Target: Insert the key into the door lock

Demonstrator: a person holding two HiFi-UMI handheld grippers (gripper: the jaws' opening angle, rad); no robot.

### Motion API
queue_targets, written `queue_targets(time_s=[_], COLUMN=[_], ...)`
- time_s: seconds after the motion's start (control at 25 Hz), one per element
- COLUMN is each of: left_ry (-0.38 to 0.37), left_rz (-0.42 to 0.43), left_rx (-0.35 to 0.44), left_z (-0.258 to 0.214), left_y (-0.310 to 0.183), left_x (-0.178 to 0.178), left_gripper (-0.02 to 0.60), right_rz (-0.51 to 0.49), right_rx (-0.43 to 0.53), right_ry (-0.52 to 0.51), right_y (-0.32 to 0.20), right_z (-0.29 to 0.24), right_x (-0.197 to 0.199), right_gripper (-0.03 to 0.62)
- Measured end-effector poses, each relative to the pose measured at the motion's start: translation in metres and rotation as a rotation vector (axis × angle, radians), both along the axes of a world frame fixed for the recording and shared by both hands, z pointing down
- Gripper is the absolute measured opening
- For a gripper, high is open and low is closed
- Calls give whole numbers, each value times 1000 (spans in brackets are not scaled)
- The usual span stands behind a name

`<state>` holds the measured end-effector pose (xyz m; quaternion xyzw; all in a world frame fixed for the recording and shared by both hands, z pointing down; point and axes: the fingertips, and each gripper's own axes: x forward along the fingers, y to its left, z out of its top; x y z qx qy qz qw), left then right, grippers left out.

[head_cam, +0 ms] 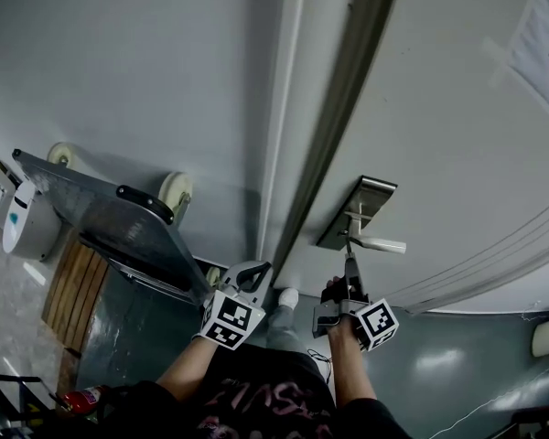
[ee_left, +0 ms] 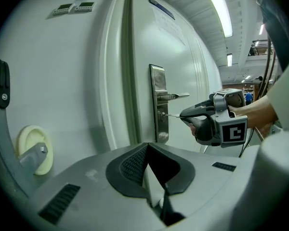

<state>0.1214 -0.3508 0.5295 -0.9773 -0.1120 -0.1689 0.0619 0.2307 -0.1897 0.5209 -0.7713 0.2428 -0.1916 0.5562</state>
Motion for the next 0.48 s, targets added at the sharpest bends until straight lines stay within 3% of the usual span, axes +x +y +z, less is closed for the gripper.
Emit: queue_targets(time_s=[0.48], left_ry=[-2], left_rz=[3], left_rx=[-9], left_z=[1], left_y=[-1], left_x=[8], left_gripper=[12], right_rz=[0], right_rx=[47], right_ry=[-4], right_y=[-4], right_z=[-2], right_x=[1], right_gripper=[78])
